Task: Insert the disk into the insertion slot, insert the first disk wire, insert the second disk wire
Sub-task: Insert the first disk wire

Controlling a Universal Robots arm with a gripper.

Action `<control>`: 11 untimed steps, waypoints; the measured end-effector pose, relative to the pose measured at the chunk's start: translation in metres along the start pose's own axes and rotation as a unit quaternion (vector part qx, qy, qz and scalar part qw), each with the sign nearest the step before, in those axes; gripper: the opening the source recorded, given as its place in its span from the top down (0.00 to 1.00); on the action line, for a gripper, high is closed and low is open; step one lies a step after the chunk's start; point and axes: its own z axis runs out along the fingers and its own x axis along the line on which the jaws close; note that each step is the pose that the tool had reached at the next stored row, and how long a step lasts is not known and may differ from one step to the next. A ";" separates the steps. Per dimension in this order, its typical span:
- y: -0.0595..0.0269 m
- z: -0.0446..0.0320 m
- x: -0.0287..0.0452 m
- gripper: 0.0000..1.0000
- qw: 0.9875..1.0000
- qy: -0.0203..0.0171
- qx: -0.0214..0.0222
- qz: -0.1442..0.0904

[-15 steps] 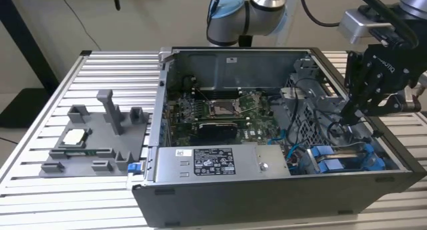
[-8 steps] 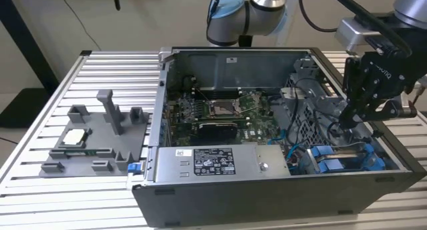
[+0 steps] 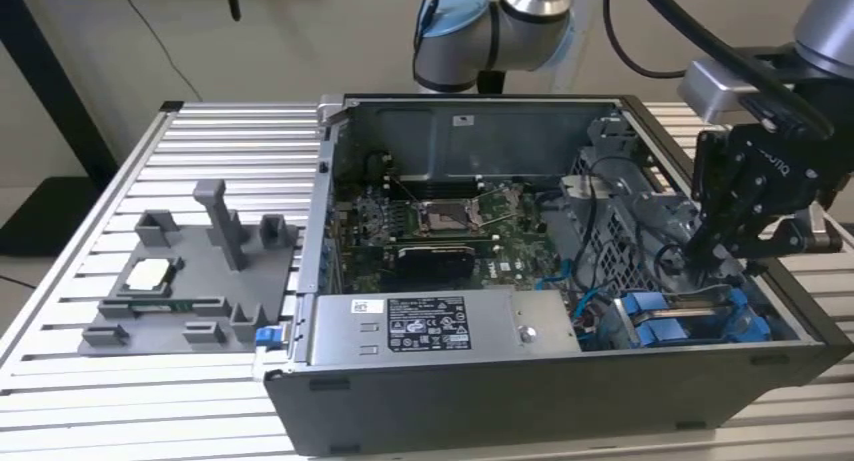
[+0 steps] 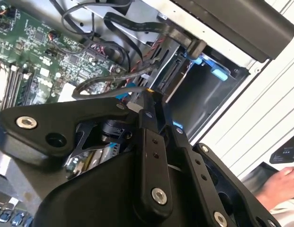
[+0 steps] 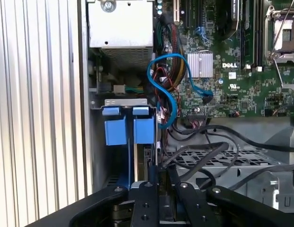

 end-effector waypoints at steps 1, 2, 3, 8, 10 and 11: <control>-0.0015 0.0012 0.0008 0.81 1.000 0.001 0.000 0.000; -0.0028 0.0022 0.0015 0.81 1.000 0.001 0.000 0.000; -0.0041 0.0034 0.0024 0.81 1.000 0.001 0.000 -0.001; -0.0062 0.0067 0.0059 0.81 1.000 0.001 0.001 -0.003; -0.0063 0.0086 0.0068 0.81 1.000 0.001 0.002 -0.003; -0.0062 0.0097 0.0069 0.81 1.000 0.001 0.005 -0.003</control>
